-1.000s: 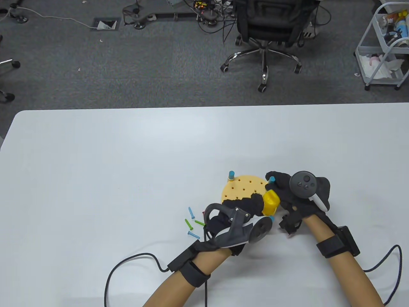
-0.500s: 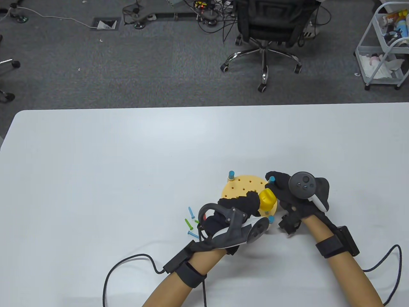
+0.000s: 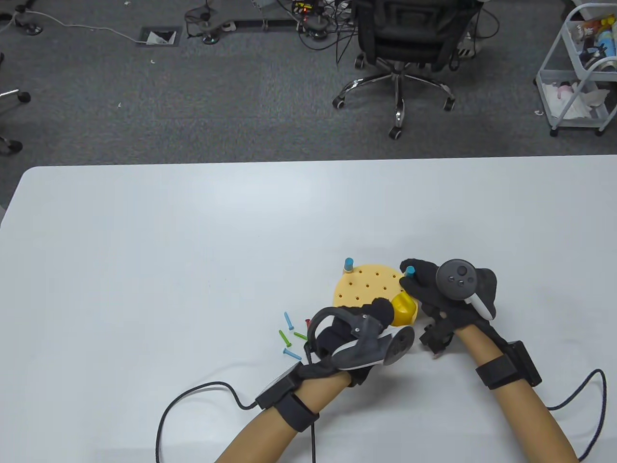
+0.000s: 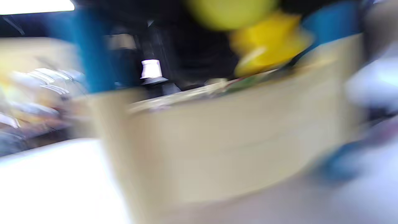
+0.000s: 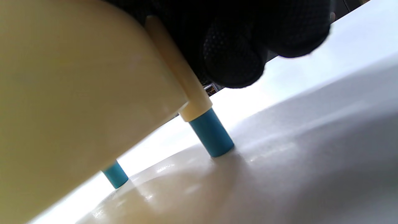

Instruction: Hammer toy nails into tap bench

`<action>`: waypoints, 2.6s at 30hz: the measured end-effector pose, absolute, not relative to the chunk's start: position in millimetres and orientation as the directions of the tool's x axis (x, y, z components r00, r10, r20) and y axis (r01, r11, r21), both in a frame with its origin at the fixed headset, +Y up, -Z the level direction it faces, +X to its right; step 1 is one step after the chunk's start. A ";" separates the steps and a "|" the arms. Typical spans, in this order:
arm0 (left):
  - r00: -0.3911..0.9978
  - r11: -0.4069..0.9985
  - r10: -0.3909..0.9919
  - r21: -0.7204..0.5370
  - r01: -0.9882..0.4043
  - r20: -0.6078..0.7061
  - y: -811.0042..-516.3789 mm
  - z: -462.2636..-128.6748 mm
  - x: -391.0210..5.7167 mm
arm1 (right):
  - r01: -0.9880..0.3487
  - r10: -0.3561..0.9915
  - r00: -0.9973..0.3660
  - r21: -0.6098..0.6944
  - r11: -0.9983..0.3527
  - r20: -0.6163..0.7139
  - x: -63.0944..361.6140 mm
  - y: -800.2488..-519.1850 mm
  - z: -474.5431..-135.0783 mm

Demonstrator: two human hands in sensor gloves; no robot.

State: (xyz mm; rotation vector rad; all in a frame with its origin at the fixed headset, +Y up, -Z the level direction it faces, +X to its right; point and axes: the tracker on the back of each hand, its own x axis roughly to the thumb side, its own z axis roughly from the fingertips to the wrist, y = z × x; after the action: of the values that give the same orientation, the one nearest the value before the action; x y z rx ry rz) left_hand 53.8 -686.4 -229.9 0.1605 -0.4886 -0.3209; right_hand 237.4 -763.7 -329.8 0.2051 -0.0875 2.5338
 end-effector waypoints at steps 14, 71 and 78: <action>0.805 0.887 -0.449 0.298 0.351 0.387 -685.1 -228.6 58.5 | -0.552 0.539 -0.825 -0.035 -0.833 0.168 235.4 -764.3 -328.7; 0.894 0.900 0.387 0.119 -0.420 0.226 -662.0 -245.0 -101.5 | -0.239 0.237 -0.965 -0.004 -0.971 0.109 300.5 -737.6 -294.7; 0.922 0.926 0.358 0.070 -0.371 0.145 -689.6 -261.0 -115.8 | 0.315 -0.311 -0.934 -0.004 -0.949 0.176 271.0 -782.3 -278.5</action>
State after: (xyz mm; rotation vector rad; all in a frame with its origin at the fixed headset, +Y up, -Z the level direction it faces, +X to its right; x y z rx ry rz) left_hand -115.8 -689.6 -261.0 0.0966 -0.1309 0.3750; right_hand 271.0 -782.3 -278.5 0.3063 0.0428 3.4474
